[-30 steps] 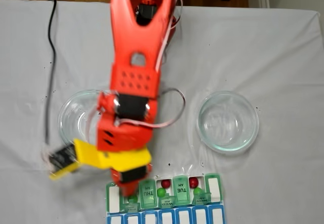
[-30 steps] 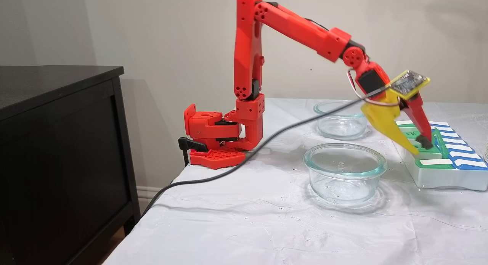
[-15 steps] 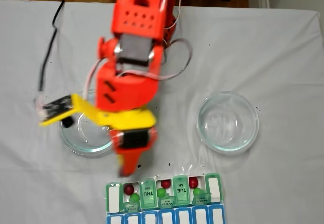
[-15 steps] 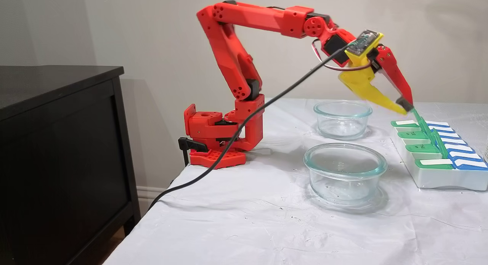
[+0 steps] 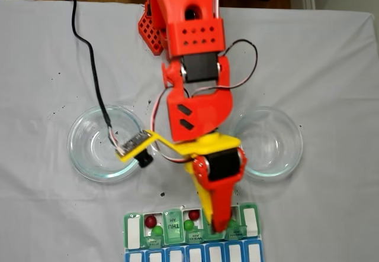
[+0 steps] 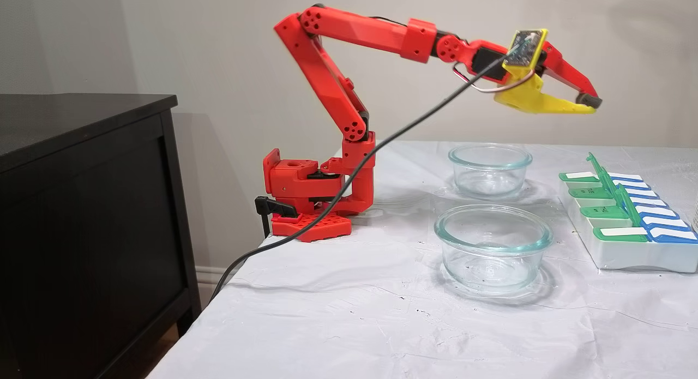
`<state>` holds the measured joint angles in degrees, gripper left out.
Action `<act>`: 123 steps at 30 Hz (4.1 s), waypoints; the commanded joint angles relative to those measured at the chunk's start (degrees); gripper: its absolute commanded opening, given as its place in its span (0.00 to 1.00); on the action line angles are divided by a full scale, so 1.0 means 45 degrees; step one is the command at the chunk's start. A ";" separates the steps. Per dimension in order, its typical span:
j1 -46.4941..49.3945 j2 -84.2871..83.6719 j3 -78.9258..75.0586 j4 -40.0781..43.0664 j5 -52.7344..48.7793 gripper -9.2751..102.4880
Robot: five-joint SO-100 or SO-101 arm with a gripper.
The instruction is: Sort medicines into box.
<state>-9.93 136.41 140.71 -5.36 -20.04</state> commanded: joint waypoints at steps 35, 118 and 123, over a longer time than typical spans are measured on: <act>-0.1035 -0.6191 -0.7383 0.4238 0.3516 0.08; 0.1445 -0.6992 -1.1621 1.0117 -0.0410 0.08; 0.1309 -0.7012 -1.1484 1.0723 -0.0469 0.08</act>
<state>-3.08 102.66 89.91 41.40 -21.62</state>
